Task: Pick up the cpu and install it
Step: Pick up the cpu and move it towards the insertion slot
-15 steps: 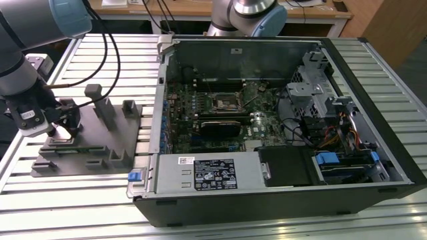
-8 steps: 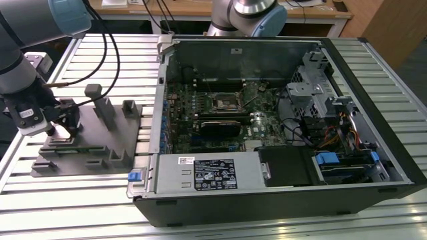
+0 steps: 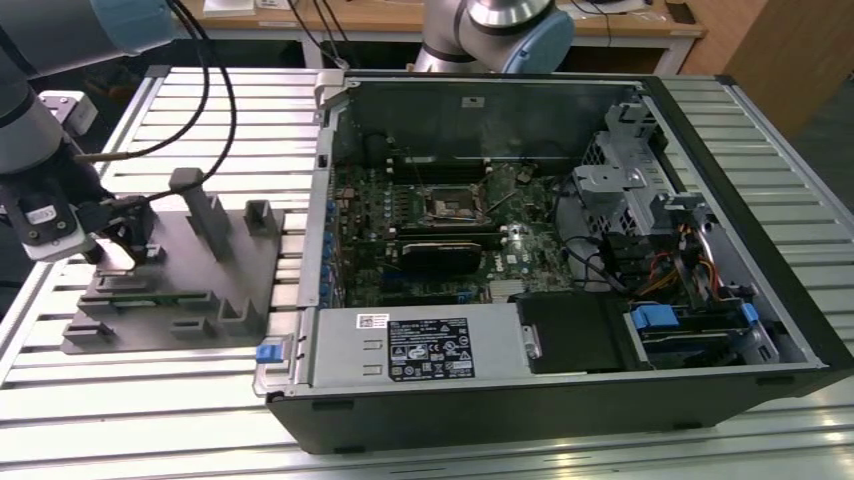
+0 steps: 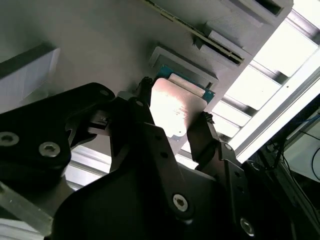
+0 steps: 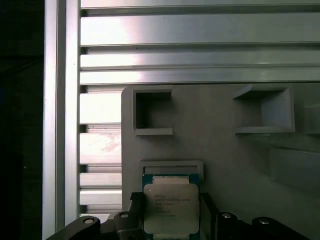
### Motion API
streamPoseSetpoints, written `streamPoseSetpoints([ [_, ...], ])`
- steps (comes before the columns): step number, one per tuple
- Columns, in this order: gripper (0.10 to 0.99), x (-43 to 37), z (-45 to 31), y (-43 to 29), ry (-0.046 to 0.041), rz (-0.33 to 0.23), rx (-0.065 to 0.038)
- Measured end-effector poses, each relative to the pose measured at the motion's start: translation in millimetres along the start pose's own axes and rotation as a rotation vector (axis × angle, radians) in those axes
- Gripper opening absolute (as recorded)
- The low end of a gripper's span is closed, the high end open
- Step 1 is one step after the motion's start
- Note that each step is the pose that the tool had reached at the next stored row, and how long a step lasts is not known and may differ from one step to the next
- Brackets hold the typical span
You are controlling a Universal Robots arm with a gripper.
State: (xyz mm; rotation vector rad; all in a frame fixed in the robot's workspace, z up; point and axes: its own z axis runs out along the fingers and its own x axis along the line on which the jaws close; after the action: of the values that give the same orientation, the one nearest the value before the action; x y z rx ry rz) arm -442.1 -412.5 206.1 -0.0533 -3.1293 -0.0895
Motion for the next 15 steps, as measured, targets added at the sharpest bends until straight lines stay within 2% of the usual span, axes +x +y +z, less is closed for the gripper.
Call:
streamPoseSetpoints([
  [10,0.537,0.3,-25.4,1.4,0.0,0.0,0.0],
  [15,0.537,0.4,-35.0,2.0,0.0,0.0,0.0],
])
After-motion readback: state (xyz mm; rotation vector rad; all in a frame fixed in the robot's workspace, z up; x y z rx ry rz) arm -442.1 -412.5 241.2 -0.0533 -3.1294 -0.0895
